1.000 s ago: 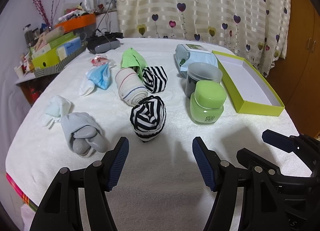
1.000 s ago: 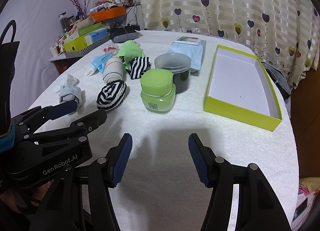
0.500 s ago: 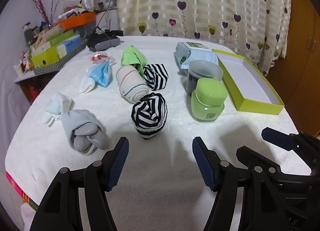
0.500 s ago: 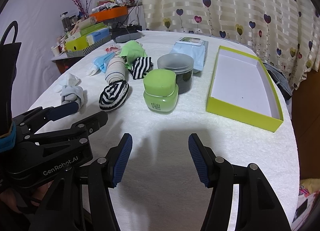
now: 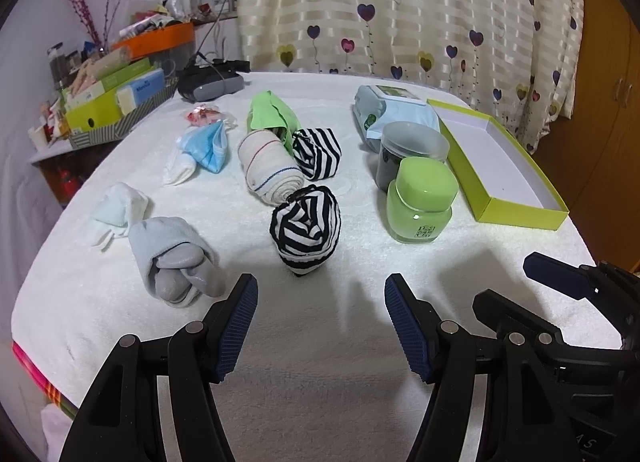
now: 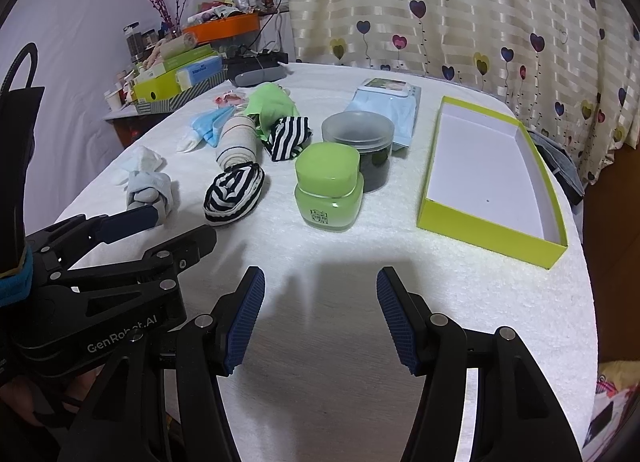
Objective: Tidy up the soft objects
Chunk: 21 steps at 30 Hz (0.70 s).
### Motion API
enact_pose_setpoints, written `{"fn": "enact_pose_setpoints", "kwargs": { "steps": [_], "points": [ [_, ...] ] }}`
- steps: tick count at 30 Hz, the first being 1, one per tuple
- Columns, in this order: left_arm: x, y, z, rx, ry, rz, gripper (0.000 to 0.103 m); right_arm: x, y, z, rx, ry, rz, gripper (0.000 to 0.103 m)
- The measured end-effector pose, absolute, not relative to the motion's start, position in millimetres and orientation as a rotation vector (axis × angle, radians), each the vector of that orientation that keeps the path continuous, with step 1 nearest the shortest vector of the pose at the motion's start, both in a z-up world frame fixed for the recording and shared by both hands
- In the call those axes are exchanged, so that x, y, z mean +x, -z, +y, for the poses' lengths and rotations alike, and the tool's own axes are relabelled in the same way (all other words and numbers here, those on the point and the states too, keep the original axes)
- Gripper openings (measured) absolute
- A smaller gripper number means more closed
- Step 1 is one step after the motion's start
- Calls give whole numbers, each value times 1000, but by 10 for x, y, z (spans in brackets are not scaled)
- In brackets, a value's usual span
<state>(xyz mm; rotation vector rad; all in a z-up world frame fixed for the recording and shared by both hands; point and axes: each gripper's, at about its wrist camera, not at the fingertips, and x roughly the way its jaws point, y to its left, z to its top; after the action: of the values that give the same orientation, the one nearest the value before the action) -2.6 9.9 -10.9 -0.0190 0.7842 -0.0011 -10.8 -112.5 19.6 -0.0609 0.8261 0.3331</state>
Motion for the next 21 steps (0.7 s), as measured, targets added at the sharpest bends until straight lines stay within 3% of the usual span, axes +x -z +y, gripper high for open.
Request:
{"fn": "enact_pose_setpoints", "kwargs": {
  "steps": [21],
  "points": [
    [-92, 77, 160, -37, -10, 794, 67, -119, -248, -1068, -66, -356, 818, 59]
  ]
}}
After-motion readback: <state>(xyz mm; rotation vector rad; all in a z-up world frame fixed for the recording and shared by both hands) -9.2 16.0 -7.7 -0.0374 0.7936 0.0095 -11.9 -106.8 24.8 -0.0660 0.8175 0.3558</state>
